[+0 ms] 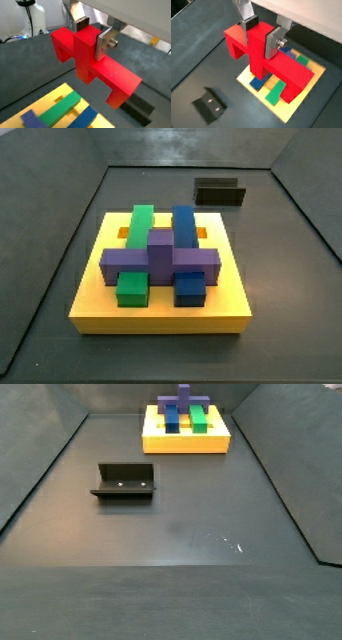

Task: Pick up the red object. Move up. Place the red object on the fixture. Regrasp the red object. Move to above the board. Insert the red object.
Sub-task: Move to above the board, then insert the red object.

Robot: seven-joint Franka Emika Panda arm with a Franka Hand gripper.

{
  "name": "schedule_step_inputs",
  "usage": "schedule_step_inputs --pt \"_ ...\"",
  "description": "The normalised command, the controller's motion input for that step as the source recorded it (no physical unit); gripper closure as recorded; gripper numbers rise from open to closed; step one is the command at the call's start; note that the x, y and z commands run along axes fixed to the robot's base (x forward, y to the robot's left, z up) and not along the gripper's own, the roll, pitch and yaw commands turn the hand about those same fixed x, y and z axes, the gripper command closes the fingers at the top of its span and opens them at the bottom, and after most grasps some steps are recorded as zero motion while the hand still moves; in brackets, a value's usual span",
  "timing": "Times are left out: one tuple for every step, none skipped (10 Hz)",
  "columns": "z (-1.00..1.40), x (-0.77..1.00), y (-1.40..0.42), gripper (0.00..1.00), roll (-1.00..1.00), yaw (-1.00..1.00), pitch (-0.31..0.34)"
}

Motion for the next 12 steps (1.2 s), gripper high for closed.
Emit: schedule_step_inputs --pt "-0.01 -0.07 0.02 1.00 -1.00 -0.03 0.003" --pt "0.00 -0.07 0.04 1.00 -0.80 -0.03 -0.011" --pt "-0.01 -0.06 0.03 1.00 -0.51 -0.01 -0.028" --pt "0.00 -0.04 0.01 1.00 -0.28 -0.01 -0.033" --pt "-0.03 0.00 0.00 1.00 0.00 0.00 -0.003" --pt "-0.56 -0.01 0.14 1.00 -0.06 0.00 -0.036" --pt "-1.00 0.09 0.59 1.00 0.00 -0.09 0.000" --pt "-1.00 0.21 0.66 1.00 0.00 -0.11 -0.034" --pt "-1.00 0.12 0.11 1.00 0.00 0.00 -0.100" --pt "-0.93 0.19 0.00 1.00 -0.05 0.00 -0.140" --pt "-0.91 -0.17 -0.08 1.00 -0.01 0.00 -0.183" --pt "-0.80 -0.26 -0.02 1.00 0.00 0.00 -0.244"
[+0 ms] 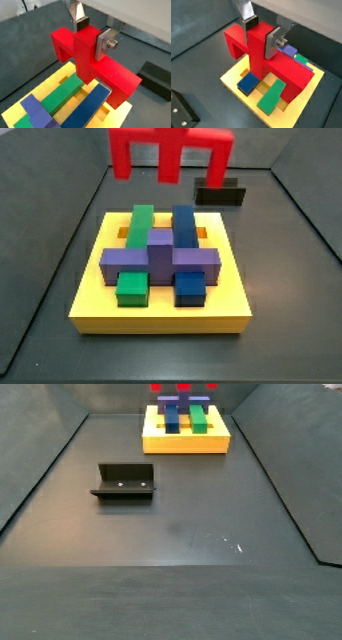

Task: Pick up the red object. Move up. Place the red object on the fixture. Regrasp the red object. Move to above the board. Insert the red object.
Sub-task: Insert the red object.

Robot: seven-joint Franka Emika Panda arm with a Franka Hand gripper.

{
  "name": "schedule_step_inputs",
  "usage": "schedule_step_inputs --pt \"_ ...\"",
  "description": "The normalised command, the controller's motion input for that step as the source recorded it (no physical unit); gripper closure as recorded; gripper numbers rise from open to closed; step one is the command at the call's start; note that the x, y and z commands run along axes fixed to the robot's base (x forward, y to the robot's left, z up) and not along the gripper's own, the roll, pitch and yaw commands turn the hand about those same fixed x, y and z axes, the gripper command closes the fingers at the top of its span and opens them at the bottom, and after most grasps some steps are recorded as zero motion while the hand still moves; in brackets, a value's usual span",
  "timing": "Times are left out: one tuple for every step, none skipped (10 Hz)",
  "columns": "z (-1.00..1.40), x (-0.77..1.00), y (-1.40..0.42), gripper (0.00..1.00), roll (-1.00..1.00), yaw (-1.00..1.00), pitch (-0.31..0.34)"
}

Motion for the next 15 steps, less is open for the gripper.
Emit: schedule_step_inputs --pt "-0.74 -0.20 0.00 1.00 0.00 0.00 -0.271" --pt "-0.60 -0.07 0.00 1.00 -0.02 0.02 -0.329" --pt "-0.27 0.00 0.00 1.00 0.00 0.04 -0.304" --pt "-0.09 0.17 0.00 1.00 0.01 0.06 -0.170" --pt "-0.15 0.19 0.00 1.00 0.05 0.06 -0.103" --pt "-0.18 0.10 0.00 1.00 0.13 0.09 -0.090" --pt "-0.22 0.17 0.00 1.00 0.23 0.12 -0.041" --pt "-0.17 0.05 0.00 1.00 0.24 0.17 -0.066" --pt "-0.13 0.00 -0.05 1.00 0.27 0.18 -0.049" --pt "-0.12 0.00 0.00 1.00 0.09 0.11 -0.066" --pt "-0.04 -0.10 0.00 1.00 0.00 0.00 -0.057" --pt "-0.03 -0.11 0.00 1.00 0.00 0.00 -0.074" --pt "-0.08 -0.11 -0.01 1.00 0.00 0.00 -0.080" --pt "-0.13 0.00 -0.01 1.00 -0.01 0.00 -0.081" --pt "-0.15 0.00 -0.07 1.00 0.00 0.00 -0.097"
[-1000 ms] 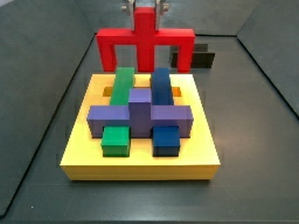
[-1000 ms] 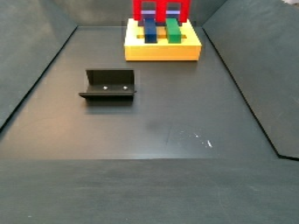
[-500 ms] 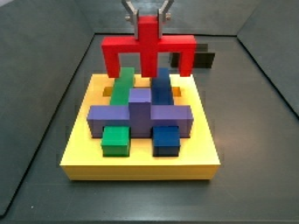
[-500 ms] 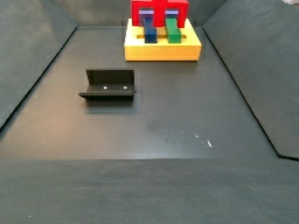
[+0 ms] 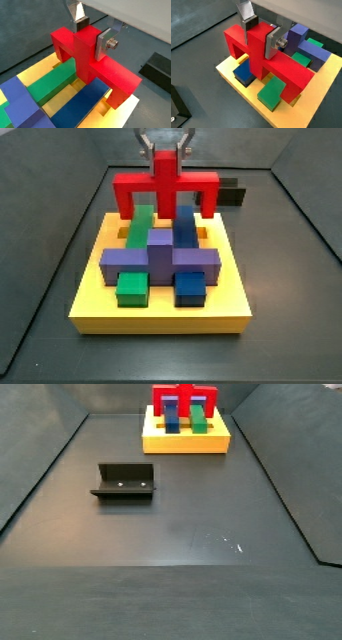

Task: Pick up the red object. Move up. Place the red object on the fixture. Regrasp the red object. Move to above the board. Insert the red object.
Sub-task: Insert the red object.

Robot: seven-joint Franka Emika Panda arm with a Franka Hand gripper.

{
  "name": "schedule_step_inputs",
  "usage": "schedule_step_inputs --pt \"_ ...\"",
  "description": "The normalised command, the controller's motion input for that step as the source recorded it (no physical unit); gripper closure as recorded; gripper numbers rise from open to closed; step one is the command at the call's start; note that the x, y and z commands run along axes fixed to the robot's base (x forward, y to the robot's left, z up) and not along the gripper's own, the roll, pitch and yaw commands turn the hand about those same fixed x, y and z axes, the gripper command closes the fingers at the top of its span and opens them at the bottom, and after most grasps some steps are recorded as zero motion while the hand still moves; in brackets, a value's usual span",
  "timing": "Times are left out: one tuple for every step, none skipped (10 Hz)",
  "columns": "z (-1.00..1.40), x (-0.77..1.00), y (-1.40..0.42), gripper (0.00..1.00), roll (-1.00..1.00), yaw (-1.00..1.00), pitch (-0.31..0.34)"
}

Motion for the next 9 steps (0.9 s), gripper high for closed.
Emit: schedule_step_inputs --pt "-0.21 0.01 -0.01 1.00 0.00 0.00 -0.081" --pt "-0.19 0.00 -0.03 1.00 0.00 0.00 -0.060" --pt "-0.17 -0.09 -0.03 1.00 0.03 0.00 -0.049" --pt "0.00 -0.20 -0.07 1.00 0.02 0.00 -0.049" --pt "0.00 -0.16 -0.11 1.00 0.04 0.00 -0.014" --pt "0.02 -0.03 -0.14 1.00 0.02 0.00 -0.011" --pt "0.00 0.00 -0.06 1.00 0.00 0.00 0.000" --pt "0.03 0.06 -0.03 1.00 0.01 0.00 0.000" --pt "0.00 0.00 0.00 1.00 0.03 0.00 0.000"
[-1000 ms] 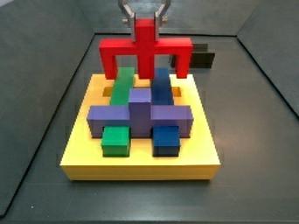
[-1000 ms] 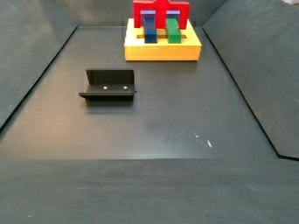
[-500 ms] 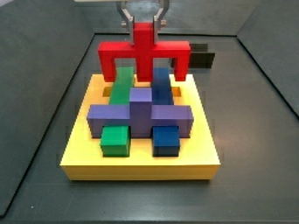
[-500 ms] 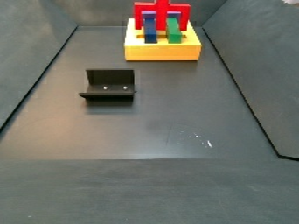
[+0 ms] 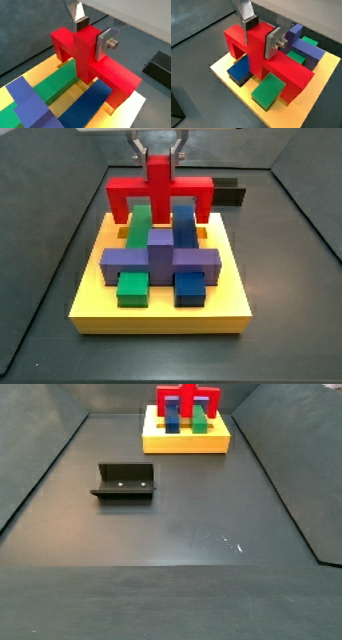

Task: Pick up the red object. Move up. Place the red object on the fixture. Regrasp the red object. Move to above the board. Insert the red object.
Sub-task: Insert the red object.

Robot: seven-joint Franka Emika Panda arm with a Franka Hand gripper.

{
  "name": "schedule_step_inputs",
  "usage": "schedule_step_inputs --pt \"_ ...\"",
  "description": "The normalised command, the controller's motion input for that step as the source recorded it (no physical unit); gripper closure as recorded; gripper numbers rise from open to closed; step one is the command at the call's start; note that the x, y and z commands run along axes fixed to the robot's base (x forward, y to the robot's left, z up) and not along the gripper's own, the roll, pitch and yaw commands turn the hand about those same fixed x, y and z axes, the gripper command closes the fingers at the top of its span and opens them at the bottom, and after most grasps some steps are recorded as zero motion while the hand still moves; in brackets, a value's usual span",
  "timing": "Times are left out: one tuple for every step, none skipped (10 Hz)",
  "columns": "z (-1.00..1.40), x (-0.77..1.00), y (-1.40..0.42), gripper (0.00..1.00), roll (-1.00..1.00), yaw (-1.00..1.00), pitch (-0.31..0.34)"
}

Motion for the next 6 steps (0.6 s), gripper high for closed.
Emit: schedule_step_inputs --pt "-0.01 0.00 0.00 1.00 0.07 0.00 0.000" --pt "-0.06 0.03 -0.05 1.00 0.07 0.00 0.000" --pt "-0.11 0.21 -0.02 1.00 0.08 0.03 0.000" --pt "-0.11 0.28 -0.03 1.00 0.07 0.02 0.000" --pt "-0.12 0.25 -0.02 1.00 0.05 0.01 0.000" --pt "-0.22 0.00 0.00 1.00 0.10 0.01 0.000"
